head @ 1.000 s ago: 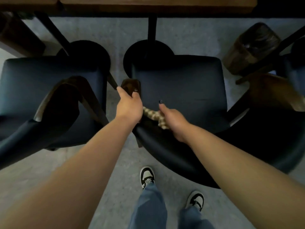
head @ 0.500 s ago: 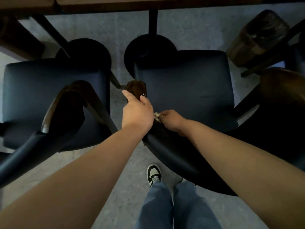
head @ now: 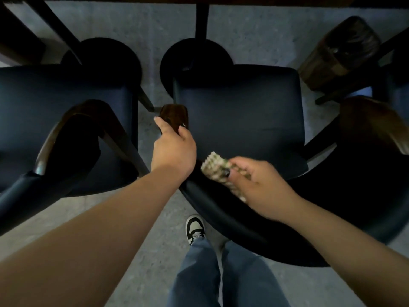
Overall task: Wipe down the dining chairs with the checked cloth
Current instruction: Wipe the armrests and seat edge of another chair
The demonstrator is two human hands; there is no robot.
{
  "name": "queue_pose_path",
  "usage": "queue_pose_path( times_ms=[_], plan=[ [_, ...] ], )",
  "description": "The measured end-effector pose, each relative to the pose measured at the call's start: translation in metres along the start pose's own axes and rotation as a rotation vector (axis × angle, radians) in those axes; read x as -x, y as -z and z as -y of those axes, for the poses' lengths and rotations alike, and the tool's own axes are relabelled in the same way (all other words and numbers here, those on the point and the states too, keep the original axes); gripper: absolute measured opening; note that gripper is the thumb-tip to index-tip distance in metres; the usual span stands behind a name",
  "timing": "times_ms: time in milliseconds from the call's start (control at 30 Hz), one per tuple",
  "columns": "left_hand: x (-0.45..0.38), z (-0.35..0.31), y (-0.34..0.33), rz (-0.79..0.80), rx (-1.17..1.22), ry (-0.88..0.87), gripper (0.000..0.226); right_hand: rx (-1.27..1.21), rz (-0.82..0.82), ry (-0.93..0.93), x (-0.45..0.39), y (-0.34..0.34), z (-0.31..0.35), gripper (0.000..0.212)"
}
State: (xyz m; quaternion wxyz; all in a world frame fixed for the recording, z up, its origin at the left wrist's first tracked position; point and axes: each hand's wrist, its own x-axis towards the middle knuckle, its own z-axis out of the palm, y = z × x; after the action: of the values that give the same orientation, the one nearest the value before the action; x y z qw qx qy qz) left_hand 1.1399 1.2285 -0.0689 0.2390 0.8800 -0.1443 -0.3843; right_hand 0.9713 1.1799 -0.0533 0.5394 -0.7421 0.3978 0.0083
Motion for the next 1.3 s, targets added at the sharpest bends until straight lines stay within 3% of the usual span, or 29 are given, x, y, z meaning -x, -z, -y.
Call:
queue_pose_path(
  times_ms=[100, 267, 433, 533, 633, 733, 900, 1033, 1100, 1167, 1233, 1300],
  plan=[
    [0.000, 0.000, 0.000, -0.013, -0.007, -0.004, 0.065, 0.043, -0.202, -0.149, -0.048, 0.006, -0.012, 0.019],
    [-0.001, 0.000, 0.000, -0.015, -0.025, -0.013, 0.065, 0.029, -0.067, -0.285, -0.107, -0.051, -0.010, 0.023],
    [-0.003, 0.002, -0.001, -0.021, 0.001, -0.007, 0.065, 0.002, -0.162, -0.071, -0.035, -0.046, 0.009, 0.015],
    [-0.002, 0.002, -0.001, -0.024, 0.015, -0.013, 0.065, -0.042, -0.056, 0.034, 0.010, -0.021, 0.019, 0.013],
    [-0.001, 0.001, 0.000, -0.015, 0.019, -0.019, 0.064, -0.119, -0.065, -0.085, -0.006, -0.003, 0.006, 0.019],
    [-0.001, 0.002, 0.000, -0.019, 0.024, -0.023, 0.065, 0.102, -0.162, -0.239, -0.063, -0.002, -0.025, 0.021],
    [-0.002, 0.003, -0.001, -0.037, 0.010, -0.018, 0.065, 0.228, 0.147, -0.339, -0.103, -0.050, -0.063, 0.032],
    [-0.002, 0.003, -0.001, -0.043, -0.008, -0.021, 0.064, 0.236, 0.032, -0.163, -0.067, -0.032, -0.039, 0.017],
    [-0.002, 0.003, -0.001, -0.039, -0.021, -0.021, 0.064, 0.162, -0.042, 0.022, -0.021, -0.018, -0.020, 0.012],
    [-0.001, 0.002, -0.001, -0.036, -0.021, -0.014, 0.064, 0.172, -0.010, 0.148, 0.028, -0.009, -0.005, 0.010],
    [0.000, 0.002, 0.000, -0.037, -0.025, -0.014, 0.064, 0.121, 0.035, 0.156, 0.052, 0.003, 0.004, 0.014],
    [0.001, 0.000, -0.001, -0.045, -0.026, -0.014, 0.064, 0.133, -0.037, 0.156, 0.044, 0.017, 0.004, 0.023]
  ],
)
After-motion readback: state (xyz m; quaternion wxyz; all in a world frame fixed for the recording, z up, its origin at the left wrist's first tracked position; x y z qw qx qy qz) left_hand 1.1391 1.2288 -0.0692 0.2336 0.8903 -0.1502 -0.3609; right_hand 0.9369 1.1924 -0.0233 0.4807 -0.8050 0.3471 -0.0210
